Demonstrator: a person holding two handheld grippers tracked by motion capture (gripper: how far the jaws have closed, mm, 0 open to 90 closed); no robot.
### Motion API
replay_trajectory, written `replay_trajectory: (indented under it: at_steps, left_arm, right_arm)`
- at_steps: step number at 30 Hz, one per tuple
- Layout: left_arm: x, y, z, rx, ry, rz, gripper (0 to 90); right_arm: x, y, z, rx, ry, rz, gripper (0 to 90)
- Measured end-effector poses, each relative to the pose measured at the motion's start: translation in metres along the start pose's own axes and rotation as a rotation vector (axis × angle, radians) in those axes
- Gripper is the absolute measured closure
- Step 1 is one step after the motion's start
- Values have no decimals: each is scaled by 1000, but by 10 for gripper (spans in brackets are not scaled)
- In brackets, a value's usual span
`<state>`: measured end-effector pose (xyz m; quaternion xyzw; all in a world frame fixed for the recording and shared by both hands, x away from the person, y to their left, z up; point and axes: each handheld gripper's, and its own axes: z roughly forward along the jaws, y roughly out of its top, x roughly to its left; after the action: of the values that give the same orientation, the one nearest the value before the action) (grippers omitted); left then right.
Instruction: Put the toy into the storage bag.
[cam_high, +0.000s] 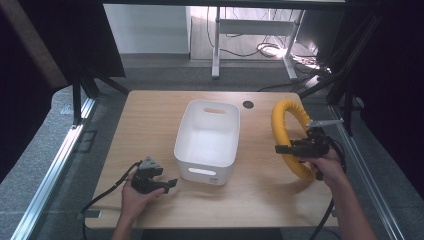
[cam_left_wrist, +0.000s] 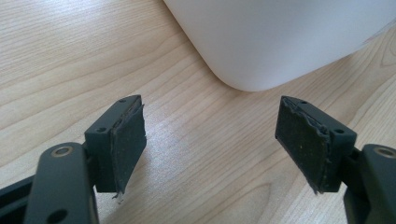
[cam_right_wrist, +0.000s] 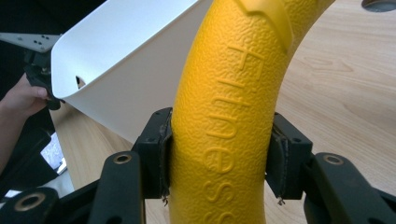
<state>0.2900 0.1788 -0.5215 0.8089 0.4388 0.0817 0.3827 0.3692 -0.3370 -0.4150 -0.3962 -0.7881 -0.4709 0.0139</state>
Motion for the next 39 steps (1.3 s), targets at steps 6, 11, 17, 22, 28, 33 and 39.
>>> replay_trajectory:
  at_steps: [6, 11, 17, 22, 28, 33, 39]
  left_arm:
    - [0, 0, 1, 2, -1, -1, 246]
    - [0, 0, 1, 4, -2, 0, 246]
    - [0, 0, 0, -1, -1, -1, 246]
    - [0, 1, -1, -7, 0, -3, 246]
    - [-1, 1, -1, -5, -1, 0, 246]
    - [-1, 2, 0, -1, -2, 4, 246]
    - [-1, 2, 0, -2, 0, 6, 246]
  right_arm:
    - [-1, 1, -7, -27, -10, 0, 497]
    - [-1, 1, -9, -48, -20, 0, 498]
    - [0, 1, -15, -110, -45, -10, 499]
    - [-1, -4, -25, -188, -40, 4, 500]
    - [2, -4, -42, -277, -24, 6, 499]
    - [6, -4, -48, -337, -3, 0, 499]
    - [8, -2, -47, -367, -6, -6, 499]
